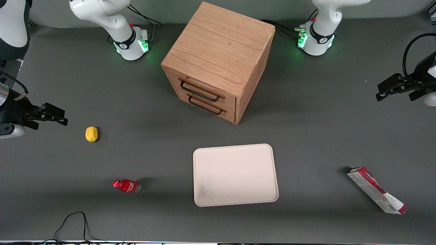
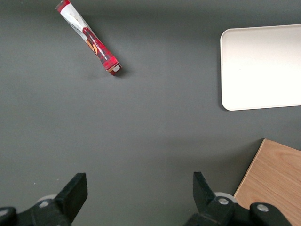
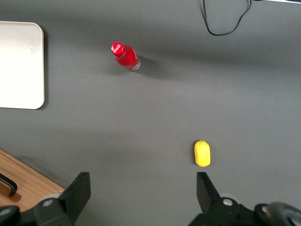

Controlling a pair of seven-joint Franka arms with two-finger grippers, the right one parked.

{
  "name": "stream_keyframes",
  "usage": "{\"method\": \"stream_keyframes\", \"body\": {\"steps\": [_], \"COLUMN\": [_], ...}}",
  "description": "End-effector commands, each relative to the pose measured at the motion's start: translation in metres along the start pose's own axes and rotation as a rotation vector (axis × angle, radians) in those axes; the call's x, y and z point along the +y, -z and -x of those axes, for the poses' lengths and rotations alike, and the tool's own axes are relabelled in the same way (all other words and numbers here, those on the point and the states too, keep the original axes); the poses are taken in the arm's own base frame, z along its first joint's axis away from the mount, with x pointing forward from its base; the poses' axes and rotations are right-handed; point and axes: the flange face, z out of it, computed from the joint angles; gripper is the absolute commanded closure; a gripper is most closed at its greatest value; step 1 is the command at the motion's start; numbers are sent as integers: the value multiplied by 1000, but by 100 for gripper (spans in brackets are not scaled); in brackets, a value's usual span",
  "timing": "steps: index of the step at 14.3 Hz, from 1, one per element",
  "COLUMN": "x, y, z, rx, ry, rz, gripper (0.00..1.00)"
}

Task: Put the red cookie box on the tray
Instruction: 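Move the left gripper toward the red-and-white cookie box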

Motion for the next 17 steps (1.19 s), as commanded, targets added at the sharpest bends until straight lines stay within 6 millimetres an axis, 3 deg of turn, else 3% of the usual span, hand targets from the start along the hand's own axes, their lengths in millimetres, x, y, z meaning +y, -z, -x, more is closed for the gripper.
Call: {"method": "stream_keyframes", "body": {"steps": [1, 12, 17], "x": [-1, -6, -10], "y": [0, 0, -20], "z": [0, 0, -17], "rx": [-25, -21, -39], "ry": [18, 44, 52], "rz": [7, -35, -28], "gripper": [0, 0, 0]}}
